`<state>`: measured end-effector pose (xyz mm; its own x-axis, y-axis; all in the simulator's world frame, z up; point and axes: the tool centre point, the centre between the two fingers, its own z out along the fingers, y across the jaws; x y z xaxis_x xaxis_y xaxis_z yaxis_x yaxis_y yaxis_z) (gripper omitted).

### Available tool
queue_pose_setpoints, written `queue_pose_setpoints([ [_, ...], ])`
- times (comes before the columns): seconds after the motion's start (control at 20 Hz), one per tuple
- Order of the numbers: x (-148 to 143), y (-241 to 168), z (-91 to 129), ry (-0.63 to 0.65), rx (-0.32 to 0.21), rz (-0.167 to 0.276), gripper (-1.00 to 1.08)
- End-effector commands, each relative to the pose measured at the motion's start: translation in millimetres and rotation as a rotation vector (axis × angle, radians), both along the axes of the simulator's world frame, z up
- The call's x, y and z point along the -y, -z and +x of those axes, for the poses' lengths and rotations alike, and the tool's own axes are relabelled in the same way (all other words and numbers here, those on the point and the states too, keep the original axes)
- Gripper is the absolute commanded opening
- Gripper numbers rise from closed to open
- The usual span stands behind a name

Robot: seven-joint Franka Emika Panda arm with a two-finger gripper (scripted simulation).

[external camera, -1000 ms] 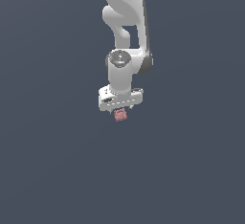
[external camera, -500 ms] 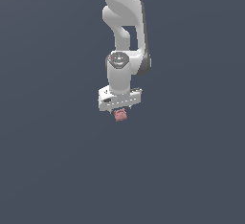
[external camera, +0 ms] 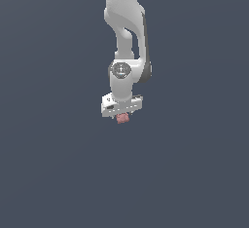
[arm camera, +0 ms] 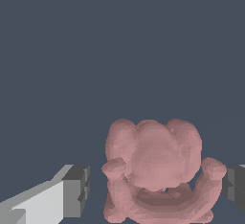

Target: Pick up the object and move it to a goal position.

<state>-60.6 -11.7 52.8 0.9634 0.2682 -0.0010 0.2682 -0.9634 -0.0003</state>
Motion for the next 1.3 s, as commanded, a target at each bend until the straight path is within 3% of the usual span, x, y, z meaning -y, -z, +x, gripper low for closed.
queue_pose_setpoints([
  [0.0, 0.2, 8.6, 0.2, 0.000, 0.001, 0.000, 1.00],
  [0.2, 0.1, 12.9, 0.7, -0.001, 0.001, 0.000, 1.00],
  [0.25, 0.1, 12.9, 0.7, -0.001, 0.001, 0.000, -1.00],
  [0.85, 1.3, 10.8, 1.5, -0.001, 0.003, 0.000, -1.00],
  [1.25, 29.3, -14.6, 8.5, -0.001, 0.002, 0.000, -1.00],
])
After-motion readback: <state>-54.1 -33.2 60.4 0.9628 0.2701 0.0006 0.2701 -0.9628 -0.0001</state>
